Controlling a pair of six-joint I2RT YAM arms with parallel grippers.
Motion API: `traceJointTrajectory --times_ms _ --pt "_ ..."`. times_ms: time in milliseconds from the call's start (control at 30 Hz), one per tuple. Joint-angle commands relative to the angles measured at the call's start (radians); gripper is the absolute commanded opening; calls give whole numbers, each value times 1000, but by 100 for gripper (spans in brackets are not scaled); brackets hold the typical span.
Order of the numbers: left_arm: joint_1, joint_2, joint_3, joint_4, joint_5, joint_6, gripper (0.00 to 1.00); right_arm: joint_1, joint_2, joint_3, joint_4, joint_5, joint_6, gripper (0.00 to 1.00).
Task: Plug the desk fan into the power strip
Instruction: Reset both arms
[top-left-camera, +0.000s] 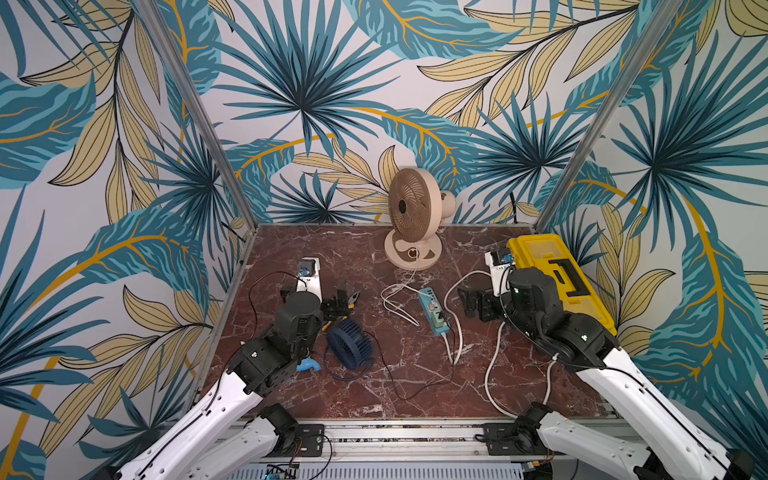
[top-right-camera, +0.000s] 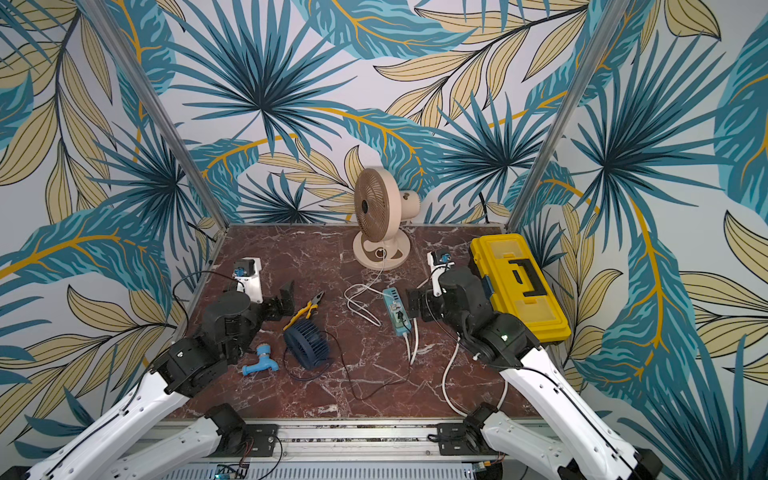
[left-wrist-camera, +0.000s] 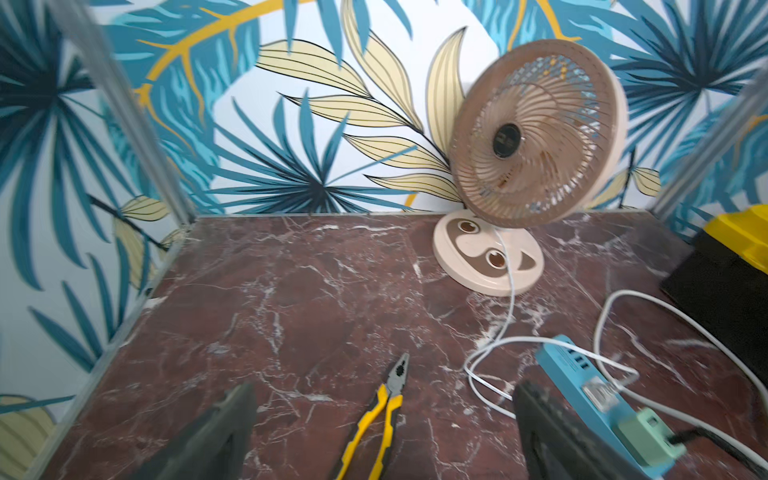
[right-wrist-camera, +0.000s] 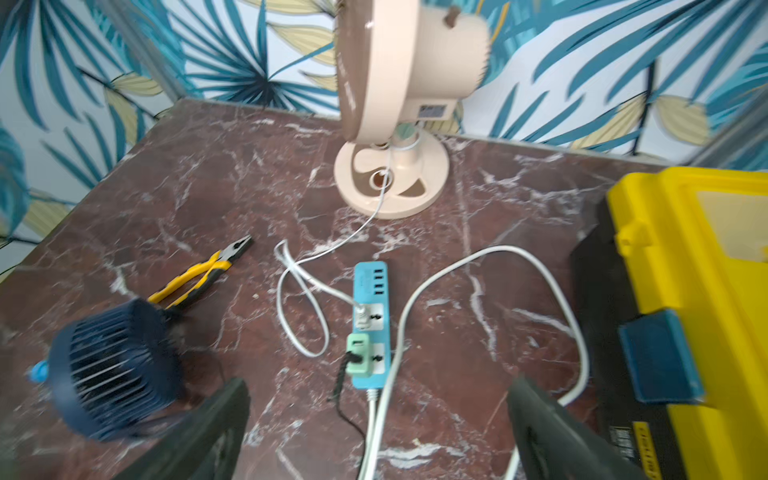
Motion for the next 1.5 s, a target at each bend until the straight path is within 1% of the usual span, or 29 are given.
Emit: traceJointTrajectory --times_ms 0,100,167,233,333,367,500,533,600,633,733,767,800,867,967,1000,1100,1133,1200,1267,1333,1367,1433,1467 --pt "73 1 -57 19 -83 8 100 -38 -37 -120 144 129 -127 100" --pt "186 23 -105 55 -22 -20 100 -80 -63 -227 268 162 -180 100" --pt "244 43 -148 123 16 -15 100 -115 -63 -298 345 168 -190 100" --pt "288 70 -190 177 7 -11 100 -156 -61 -371 429 172 -199 99" --pt "346 109 -249 257 -38 -13 100 -219 -61 -497 592 163 -216 100" --pt "369 121 -273 292 -24 -2 100 -239 -58 -539 643 163 -223 99" --pt "450 170 -395 522 59 54 100 -324 -21 -654 793 154 -216 99" --pt "469 193 -426 584 93 65 100 -343 -7 -677 834 143 -215 99" --pt "502 244 -465 695 200 126 100 -382 21 -728 930 118 -215 99" --pt "510 280 -472 732 211 144 100 -400 38 -753 976 100 -215 99" --pt "536 417 -446 785 222 127 100 -438 111 -801 1117 69 -216 100" --pt "539 444 -422 769 245 127 100 -449 138 -811 1158 59 -215 100" --pt "540 464 -420 801 251 124 100 -458 168 -818 1197 50 -217 100" --pt "543 496 -414 846 244 119 100 -464 216 -801 1218 41 -225 99" --pt "544 555 -389 896 227 135 100 -474 264 -814 1323 31 -247 99" --pt "544 575 -364 877 221 157 100 -480 291 -814 1375 24 -259 99" --pt "543 584 -371 912 221 195 100 -485 361 -810 1479 -15 -268 100" --pt "542 578 -386 937 228 203 100 -485 371 -788 1449 -38 -263 100" --pt "544 572 -411 1000 232 239 100 -487 400 -775 1469 -90 -258 99" --pt "542 592 -433 1083 206 256 100 -490 467 -797 1578 -119 -249 100" --pt "543 631 -442 1149 197 262 100 -491 583 -797 1702 -127 -252 100" --pt "541 662 -430 1151 210 270 100 -491 617 -777 1699 -133 -255 100" --pt "526 708 -404 1150 229 298 100 -492 605 -739 1599 -126 -248 100" --pt "521 715 -402 1148 228 305 100 -493 610 -736 1600 -126 -246 100"
